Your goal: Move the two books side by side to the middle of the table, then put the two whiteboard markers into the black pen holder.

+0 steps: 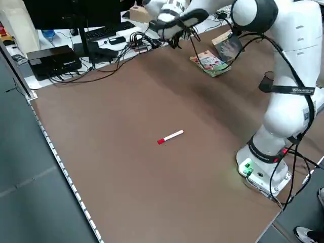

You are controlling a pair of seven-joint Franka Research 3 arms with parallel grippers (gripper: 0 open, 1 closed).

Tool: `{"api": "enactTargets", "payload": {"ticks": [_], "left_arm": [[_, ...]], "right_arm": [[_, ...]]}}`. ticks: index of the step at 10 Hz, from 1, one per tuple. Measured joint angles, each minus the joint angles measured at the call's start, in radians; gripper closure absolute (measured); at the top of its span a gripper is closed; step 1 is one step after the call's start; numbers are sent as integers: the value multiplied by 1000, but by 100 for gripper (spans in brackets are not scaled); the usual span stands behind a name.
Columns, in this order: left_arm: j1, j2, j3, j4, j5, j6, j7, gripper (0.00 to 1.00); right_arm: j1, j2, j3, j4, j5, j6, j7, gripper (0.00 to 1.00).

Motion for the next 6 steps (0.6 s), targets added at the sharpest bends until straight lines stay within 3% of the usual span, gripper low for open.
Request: {"api": "enactTargets", "payload": {"ticks": [3,6], "left_arm": [[44,-94,14,-2,319,-91,-296,0],[72,-197,18,-47,466,-139,-599,0]], "right_arm": [[46,29,-1,-1,0,32,-10,82],[68,77,-1,0,0,82,-12,77]]}}
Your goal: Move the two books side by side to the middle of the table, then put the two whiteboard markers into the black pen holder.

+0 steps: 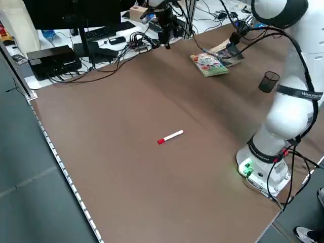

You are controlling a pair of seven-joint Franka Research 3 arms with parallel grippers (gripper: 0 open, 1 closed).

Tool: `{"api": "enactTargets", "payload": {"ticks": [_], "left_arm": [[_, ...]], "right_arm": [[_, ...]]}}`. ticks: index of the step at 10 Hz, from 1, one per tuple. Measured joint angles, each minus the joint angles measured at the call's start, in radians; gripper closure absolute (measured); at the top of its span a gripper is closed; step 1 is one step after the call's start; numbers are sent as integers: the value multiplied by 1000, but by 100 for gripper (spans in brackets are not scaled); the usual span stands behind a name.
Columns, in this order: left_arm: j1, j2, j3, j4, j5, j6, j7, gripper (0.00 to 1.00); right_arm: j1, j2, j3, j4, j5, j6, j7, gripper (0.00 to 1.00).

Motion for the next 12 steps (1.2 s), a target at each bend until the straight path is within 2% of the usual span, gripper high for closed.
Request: {"api": "enactTargets", "payload": {"ticks": [1,3,5,6,8,9,12], "left_arm": [[4,-32,0,-54,32,6,-70,0],[45,-112,1,-216,54,110,-168,0],[125,-235,3,-448,58,260,-223,0],[153,-294,4,-563,82,323,-262,0],[161,-355,9,-720,124,409,-344,0],[158,-357,34,-769,135,475,-369,0],[148,-306,212,-858,142,692,-367,1]], "right_arm": [[3,9,0,1,0,4,0,72],[3,15,-8,5,0,11,0,40],[-1,13,-31,22,0,17,-18,10],[-7,9,-64,32,-1,14,-57,0],[-32,-33,-151,34,-28,-78,-115,0],[-39,-66,-208,34,-104,-159,-121,0],[-47,-166,-397,27,-354,-481,-145,0]]}}
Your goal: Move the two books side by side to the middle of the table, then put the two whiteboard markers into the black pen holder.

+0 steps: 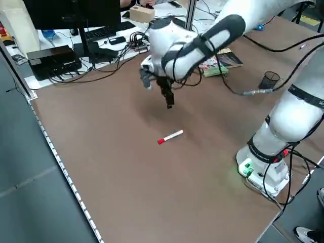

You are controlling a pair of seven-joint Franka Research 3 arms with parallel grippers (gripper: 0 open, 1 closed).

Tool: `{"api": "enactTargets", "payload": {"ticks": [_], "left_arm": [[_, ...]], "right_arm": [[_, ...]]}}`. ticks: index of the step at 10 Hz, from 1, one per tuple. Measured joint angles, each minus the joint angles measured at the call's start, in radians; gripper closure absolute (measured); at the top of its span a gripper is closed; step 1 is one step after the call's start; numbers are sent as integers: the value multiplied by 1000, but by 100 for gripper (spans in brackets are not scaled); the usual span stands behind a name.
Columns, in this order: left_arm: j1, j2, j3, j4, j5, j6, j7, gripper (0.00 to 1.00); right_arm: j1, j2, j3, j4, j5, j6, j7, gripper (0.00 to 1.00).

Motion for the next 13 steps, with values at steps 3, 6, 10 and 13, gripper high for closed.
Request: {"api": "enactTargets", "payload": {"ticks": [3,6,10,13], "left_arm": [[-42,130,92,-14,2,113,7,1],[-52,240,91,-88,2,306,3,1],[-54,258,94,-150,2,406,2,2],[-54,250,106,-150,2,406,1,30]], "right_arm": [[-2,-63,-142,-22,-116,-184,-132,0],[-1,-249,-191,-178,-274,-215,-205,0],[0,-615,-191,-458,-549,-226,-213,0],[-80,-740,-194,-583,-609,-225,-384,0]]}}
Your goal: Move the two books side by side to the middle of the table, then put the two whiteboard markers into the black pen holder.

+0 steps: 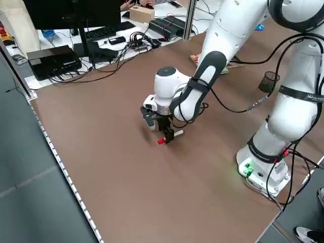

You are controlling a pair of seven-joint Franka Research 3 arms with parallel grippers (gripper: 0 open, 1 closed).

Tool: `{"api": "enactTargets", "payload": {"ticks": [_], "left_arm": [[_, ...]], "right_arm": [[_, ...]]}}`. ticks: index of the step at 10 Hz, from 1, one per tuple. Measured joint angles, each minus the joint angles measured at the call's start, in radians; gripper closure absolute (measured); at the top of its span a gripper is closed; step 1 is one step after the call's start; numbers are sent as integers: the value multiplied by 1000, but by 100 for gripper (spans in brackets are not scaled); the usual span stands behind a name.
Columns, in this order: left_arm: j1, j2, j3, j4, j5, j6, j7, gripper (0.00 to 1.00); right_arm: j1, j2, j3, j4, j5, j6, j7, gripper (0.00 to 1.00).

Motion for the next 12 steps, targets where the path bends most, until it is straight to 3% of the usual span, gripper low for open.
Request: {"api": "enactTargets", "payload": {"ticks": [2,4,7,9,12], "left_arm": [[0,-8,7,-1,0,-1,0,61],[0,-20,12,-1,0,-4,-1,82],[-27,-37,4,33,0,-30,-46,82],[-47,-91,-30,124,0,-204,-92,82],[-51,-139,-177,386,0,-537,-245,82]], "right_arm": [[-90,-2,-2,-17,-9,12,-222,0],[-175,0,-4,-22,-52,19,-404,0],[-280,56,-5,-38,-113,140,-628,0],[-347,153,-4,-43,-115,264,-793,0],[-409,281,-3,-51,-114,333,-935,0]]}}
